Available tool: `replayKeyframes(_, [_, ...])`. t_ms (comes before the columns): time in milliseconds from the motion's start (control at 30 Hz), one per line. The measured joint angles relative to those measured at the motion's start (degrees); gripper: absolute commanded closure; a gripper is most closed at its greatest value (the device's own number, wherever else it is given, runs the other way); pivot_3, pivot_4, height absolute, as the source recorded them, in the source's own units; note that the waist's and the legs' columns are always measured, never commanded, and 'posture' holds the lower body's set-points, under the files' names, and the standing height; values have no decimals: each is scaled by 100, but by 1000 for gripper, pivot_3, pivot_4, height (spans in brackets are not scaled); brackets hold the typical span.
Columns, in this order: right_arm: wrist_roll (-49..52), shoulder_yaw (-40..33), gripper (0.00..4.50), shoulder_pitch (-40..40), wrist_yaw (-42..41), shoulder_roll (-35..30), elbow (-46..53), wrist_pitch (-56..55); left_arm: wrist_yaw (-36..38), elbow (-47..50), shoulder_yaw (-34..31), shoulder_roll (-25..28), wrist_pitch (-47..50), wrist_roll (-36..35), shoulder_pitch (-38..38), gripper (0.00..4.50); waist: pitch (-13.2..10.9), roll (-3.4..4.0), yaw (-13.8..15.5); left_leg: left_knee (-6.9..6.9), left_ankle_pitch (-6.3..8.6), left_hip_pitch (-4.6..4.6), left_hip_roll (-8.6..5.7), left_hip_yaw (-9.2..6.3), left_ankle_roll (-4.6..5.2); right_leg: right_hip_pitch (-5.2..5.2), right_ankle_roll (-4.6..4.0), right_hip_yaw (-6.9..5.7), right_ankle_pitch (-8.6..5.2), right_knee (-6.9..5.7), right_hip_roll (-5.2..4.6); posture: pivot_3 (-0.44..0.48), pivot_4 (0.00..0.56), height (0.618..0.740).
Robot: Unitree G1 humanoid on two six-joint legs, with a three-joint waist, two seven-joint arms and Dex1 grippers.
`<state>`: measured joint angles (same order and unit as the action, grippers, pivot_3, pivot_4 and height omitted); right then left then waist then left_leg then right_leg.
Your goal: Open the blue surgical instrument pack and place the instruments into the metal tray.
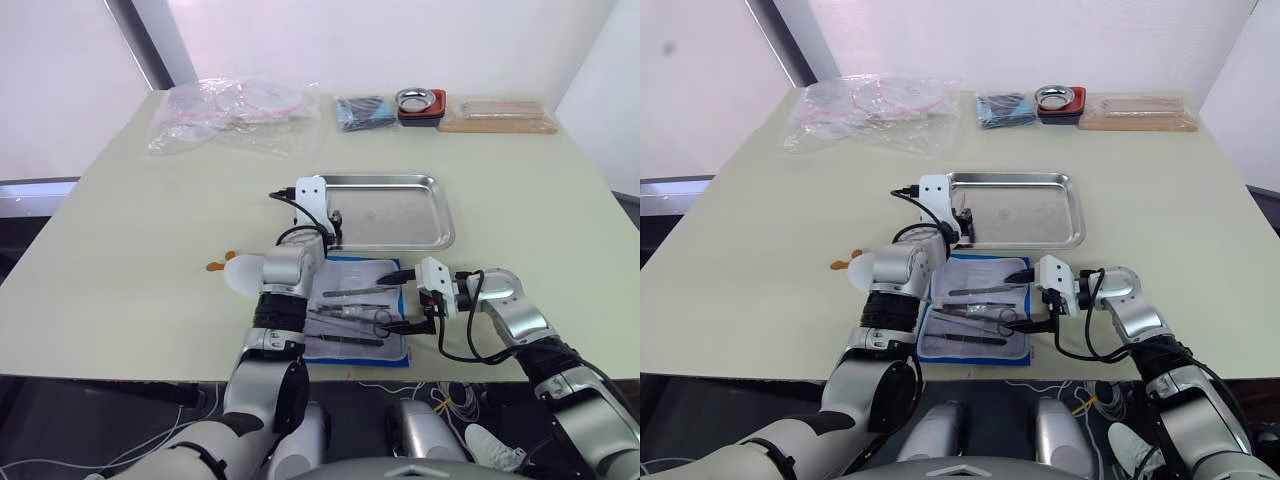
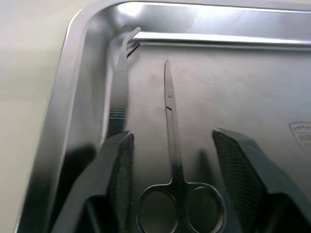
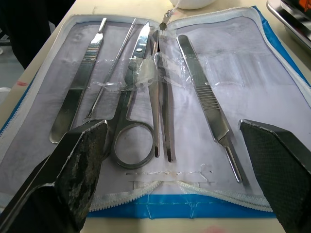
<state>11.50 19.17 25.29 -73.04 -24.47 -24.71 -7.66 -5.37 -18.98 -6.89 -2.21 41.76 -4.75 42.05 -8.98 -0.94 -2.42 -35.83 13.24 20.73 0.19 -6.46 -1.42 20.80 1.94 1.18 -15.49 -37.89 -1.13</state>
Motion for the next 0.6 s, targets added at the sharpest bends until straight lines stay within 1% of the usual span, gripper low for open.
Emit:
replayKeyframes(167, [0,0,0,0,4,7,0,-1,192,67,38,189,-68,-4,63,2054,-1,-2,-1,10,-6,-2,1,-3,-10,1,0,-3,0,1,2,0,150,740])
replayKeyframes(267, [0,0,0,-3,7,13,0,-5,735,245,210,433,-119,-104,122,2054,-2,-5,-2,31,-19,-7,1,-3,-32,1,0,-3,0,5,1,0,150,740])
replayKeyframes(400, [0,1,0,-14,14,43,0,-12,1668,501,779,860,-446,-100,113,2054,-2,-5,-9,48,-22,-13,7,-2,-38,2,-1,-3,0,8,5,0,150,740])
replayKeyframes(500, [0,2,0,-26,29,66,0,-16,2322,678,1038,1110,-841,-125,-52,2054,-1,-4,-17,59,-22,-17,13,0,-38,2,-2,-1,-1,11,8,0,150,740])
replayKeyframes(600, [0,2,0,-30,44,76,1,-16,2857,785,1173,1391,-989,-220,-274,2054,-1,-3,-15,63,-23,-19,17,-4,-38,3,-2,-4,-1,11,12,0,150,740])
